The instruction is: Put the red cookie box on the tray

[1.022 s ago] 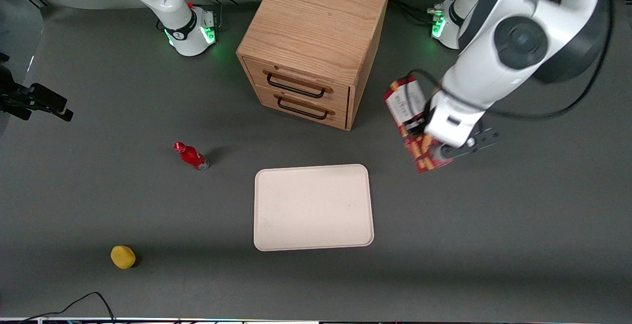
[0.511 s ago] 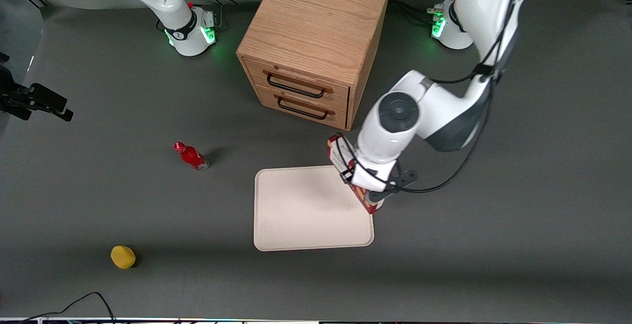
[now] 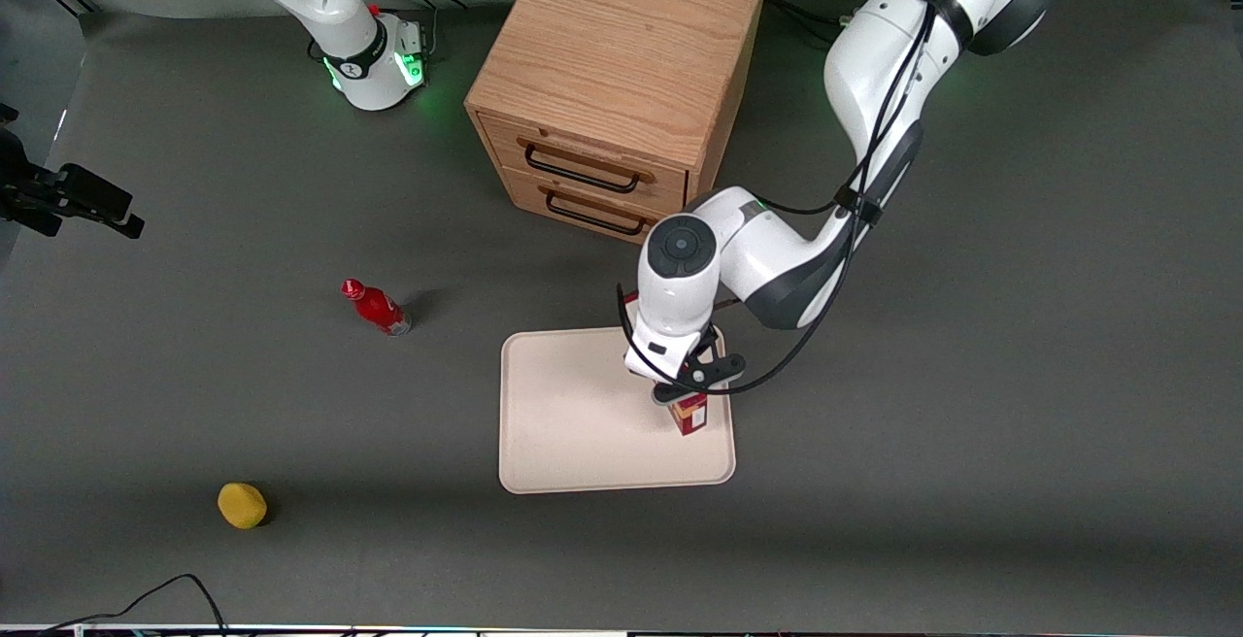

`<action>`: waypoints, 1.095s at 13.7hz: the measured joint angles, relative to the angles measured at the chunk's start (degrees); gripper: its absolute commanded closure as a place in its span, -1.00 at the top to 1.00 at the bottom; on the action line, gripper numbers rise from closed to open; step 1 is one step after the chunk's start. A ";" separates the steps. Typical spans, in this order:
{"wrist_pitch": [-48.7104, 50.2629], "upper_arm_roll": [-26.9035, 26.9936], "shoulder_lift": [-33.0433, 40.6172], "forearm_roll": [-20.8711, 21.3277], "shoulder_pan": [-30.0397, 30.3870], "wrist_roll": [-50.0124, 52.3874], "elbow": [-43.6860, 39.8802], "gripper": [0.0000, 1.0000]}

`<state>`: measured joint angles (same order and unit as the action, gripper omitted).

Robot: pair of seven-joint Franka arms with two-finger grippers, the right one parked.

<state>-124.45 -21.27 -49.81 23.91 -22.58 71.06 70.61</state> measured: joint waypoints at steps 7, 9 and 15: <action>-3.59 1.79 -2.27 0.03 0.28 -0.86 -0.46 -0.41; -3.59 1.76 -2.53 0.03 0.16 -0.86 -0.46 -0.40; -5.69 1.74 -3.65 2.37 -0.08 -0.88 -0.38 -0.30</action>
<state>-130.15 -19.52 -53.46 26.27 -22.66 70.18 70.23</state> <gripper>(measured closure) 0.652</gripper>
